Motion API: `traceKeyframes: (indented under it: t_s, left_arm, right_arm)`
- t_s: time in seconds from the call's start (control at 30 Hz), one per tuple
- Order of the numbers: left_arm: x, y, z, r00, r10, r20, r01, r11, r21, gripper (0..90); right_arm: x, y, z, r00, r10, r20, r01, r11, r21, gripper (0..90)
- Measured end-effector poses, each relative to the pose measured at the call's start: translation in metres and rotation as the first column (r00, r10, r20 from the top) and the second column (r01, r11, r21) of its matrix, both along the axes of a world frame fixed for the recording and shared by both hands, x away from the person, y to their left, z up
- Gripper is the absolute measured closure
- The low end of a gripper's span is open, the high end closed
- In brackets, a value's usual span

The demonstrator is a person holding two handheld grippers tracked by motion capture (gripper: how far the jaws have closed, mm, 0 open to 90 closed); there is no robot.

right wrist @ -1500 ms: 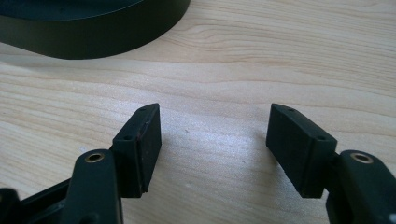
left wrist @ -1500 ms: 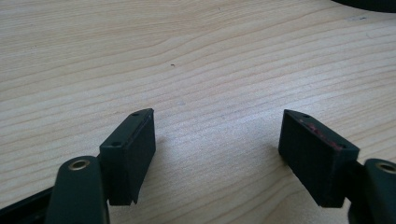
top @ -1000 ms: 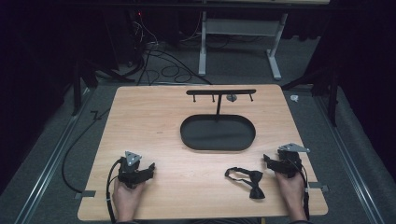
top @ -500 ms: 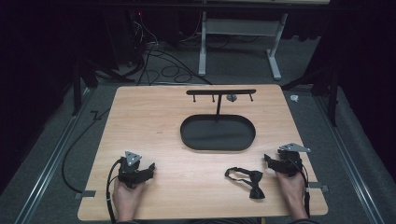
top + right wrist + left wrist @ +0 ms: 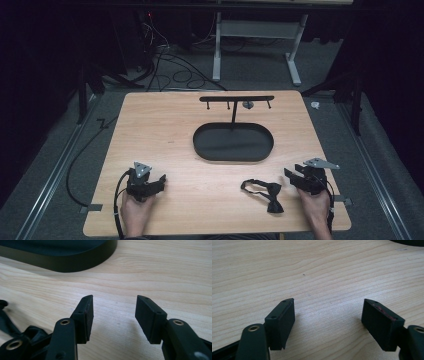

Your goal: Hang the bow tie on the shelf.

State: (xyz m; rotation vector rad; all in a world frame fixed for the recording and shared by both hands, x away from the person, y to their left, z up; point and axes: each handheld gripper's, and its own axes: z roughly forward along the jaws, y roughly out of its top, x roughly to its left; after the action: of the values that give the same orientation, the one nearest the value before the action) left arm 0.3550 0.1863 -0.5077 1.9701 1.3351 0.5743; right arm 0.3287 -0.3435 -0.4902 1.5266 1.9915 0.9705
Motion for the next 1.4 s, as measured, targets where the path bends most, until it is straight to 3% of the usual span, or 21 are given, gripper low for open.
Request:
traceKeyframes:
  t_s: [0.37, 0.7, 1.03, 1.17, 1.27, 1.4]
  left_arm:
    - [0.0, 0.0, 0.0, 1.0, 0.0, 0.001, 0.0, 1.0, 0.0, 27.3]
    - [0.0, 0.0, 0.0, 1.0, 0.0, 0.001, 0.0, 1.0, -0.001, 27.3]
    - [0.0, 0.0, 0.0, 1.0, 0.0, 0.001, 0.0, 1.0, -0.001, 27.3]
    - [0.0, 0.0, 0.0, 1.0, 0.0, 0.0, 0.0, 1.0, 0.0, 27.3]
    - [0.0, 0.0, 0.0, 1.0, 0.0, 0.0, 0.0, 1.0, 0.0, 27.3]
    - [0.0, 0.0, 0.0, 1.0, 0.0, 0.0, 0.0, 1.0, 0.0, 27.3]
  right_arm:
    - [-0.011, 0.013, 0.013, 0.996, 0.085, 0.029, -0.085, 0.996, 0.003, 52.6]
    - [-0.016, 0.026, 0.022, 0.9863, 0.161, 0.034, -0.163, 0.986, 0.042, 53.6]
    - [-0.018, 0.048, 0.028, 0.9643, 0.261, 0.047, -0.263, 0.964, 0.049, 55.4]
    - [-0.017, 0.055, 0.029, 0.9547, 0.295, 0.036, -0.297, 0.953, 0.051, 56.0]
    - [-0.015, 0.063, 0.027, 0.9418, 0.336, 0.018, -0.336, 0.941, 0.049, 57.2]
    - [-0.012, 0.068, 0.025, 0.9337, 0.358, -0.001, -0.358, 0.933, 0.044, 57.6]
